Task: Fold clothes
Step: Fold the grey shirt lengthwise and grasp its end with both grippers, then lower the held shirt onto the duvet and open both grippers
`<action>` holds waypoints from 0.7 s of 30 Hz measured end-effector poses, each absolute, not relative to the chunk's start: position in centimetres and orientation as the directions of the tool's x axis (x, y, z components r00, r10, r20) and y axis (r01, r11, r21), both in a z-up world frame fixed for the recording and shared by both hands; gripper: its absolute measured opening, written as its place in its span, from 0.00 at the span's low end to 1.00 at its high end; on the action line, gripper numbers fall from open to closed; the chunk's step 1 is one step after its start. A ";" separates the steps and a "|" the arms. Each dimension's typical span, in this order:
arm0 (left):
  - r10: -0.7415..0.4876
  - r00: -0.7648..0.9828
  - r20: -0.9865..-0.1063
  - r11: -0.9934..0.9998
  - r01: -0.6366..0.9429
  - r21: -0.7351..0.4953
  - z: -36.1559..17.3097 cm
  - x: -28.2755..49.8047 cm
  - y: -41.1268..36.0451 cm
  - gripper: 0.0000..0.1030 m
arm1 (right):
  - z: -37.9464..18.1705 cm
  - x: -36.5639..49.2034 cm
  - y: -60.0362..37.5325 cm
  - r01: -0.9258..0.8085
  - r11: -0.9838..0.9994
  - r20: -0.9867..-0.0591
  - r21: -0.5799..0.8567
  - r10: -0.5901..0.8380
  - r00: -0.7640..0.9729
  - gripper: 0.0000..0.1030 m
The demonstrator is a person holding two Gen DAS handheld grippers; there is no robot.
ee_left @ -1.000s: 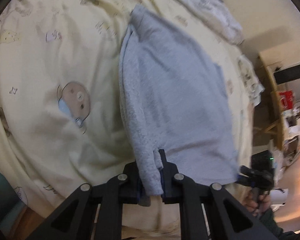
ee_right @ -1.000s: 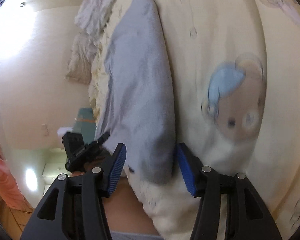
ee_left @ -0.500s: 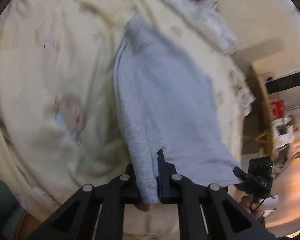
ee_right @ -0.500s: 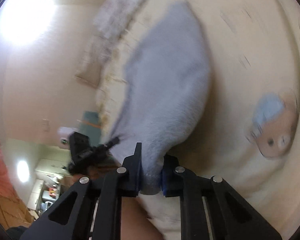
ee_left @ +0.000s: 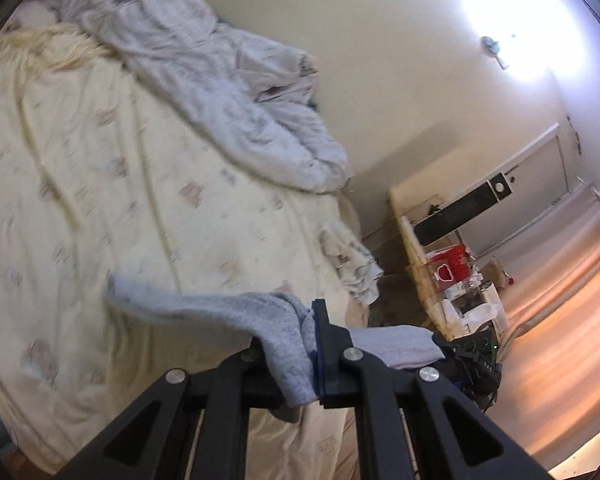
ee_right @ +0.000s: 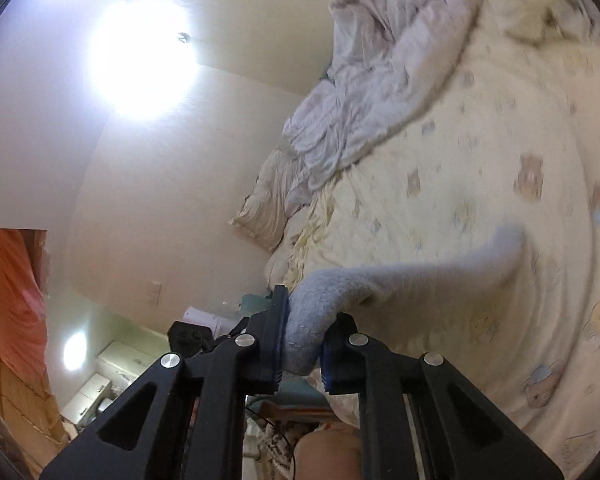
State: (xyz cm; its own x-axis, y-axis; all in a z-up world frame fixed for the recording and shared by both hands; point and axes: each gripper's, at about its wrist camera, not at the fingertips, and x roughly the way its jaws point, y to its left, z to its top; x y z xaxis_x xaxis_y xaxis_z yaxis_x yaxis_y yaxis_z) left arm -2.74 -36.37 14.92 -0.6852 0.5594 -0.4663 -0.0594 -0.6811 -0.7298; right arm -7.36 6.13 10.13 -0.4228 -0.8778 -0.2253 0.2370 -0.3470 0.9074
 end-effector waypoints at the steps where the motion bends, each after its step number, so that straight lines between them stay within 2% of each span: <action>1: 0.563 -0.685 -0.462 -0.682 -0.070 -0.728 15.7 -3.6 -35.9 0.09 | 10.7 -7.5 6.8 0.243 -0.350 -0.223 0.904 -0.875 -0.430 0.14; 6: 0.566 -0.684 -0.460 -0.690 -0.088 -0.719 17.9 -10.5 -34.3 0.09 | 14.3 -12.9 8.8 0.254 -0.374 -0.222 0.892 -0.852 -0.474 0.14; 9: 0.580 -0.698 -0.419 -0.675 -0.124 -0.727 19.8 -14.2 -33.5 0.09 | 16.5 -16.0 10.0 0.274 -0.387 -0.211 0.880 -0.838 -0.503 0.14; 14: 0.607 -0.705 -0.366 -0.671 -0.209 -0.711 20.9 -14.0 -31.8 0.09 | 19.6 -15.5 11.6 0.330 -0.421 -0.203 0.845 -0.823 -0.531 0.14; 18: 0.634 -0.644 -0.427 -0.661 -0.166 -0.732 15.9 -11.0 -30.5 0.09 | 16.4 -11.3 13.4 0.286 -0.445 -0.247 0.848 -0.811 -0.530 0.14; 21: 0.635 -0.547 -0.545 -0.680 -0.062 -0.731 6.7 -7.1 -28.5 0.09 | 9.7 -7.6 14.6 0.170 -0.453 -0.312 0.875 -0.797 -0.516 0.14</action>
